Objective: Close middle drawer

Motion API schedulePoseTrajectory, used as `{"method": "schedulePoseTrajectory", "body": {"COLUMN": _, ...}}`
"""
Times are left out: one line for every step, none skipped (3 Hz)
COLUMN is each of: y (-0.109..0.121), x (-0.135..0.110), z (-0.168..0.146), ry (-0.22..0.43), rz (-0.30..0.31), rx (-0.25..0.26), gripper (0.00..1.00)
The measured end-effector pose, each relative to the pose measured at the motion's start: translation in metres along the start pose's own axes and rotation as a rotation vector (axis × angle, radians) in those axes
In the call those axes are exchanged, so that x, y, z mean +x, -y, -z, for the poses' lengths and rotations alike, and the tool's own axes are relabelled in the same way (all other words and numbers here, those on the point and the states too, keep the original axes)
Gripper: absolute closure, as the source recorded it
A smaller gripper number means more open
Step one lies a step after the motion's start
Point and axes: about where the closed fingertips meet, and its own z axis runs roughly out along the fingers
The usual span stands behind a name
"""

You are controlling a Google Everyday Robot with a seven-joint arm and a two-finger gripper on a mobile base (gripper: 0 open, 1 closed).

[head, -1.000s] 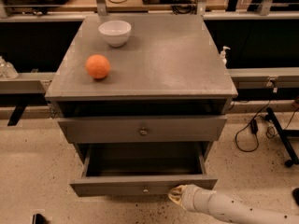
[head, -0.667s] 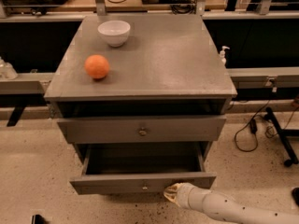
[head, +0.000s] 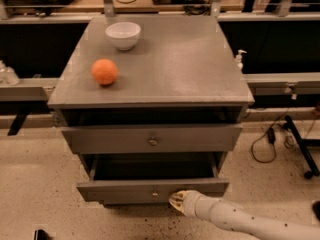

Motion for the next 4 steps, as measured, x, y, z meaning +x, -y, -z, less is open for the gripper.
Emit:
{"method": "schedulePoseTrajectory", "body": {"y": 0.011, "x": -0.018, "z": -0.025, "ry": 0.043, "rz": 0.032, "rx": 0.004, "gripper": 1.0}}
{"method": "schedulePoseTrajectory", "body": {"y": 0.012, "x": -0.021, "z": -0.03, "ry": 0.048, "rz": 0.036, "rx": 0.002, "gripper": 1.0}}
{"method": "schedulePoseTrajectory", "body": {"y": 0.017, "x": -0.029, "z": -0.045, "ry": 0.066, "rz": 0.049, "rx": -0.007, "gripper": 1.0}}
{"method": "schedulePoseTrajectory", "body": {"y": 0.023, "x": -0.039, "z": -0.063, "ry": 0.085, "rz": 0.065, "rx": -0.019, "gripper": 1.0}}
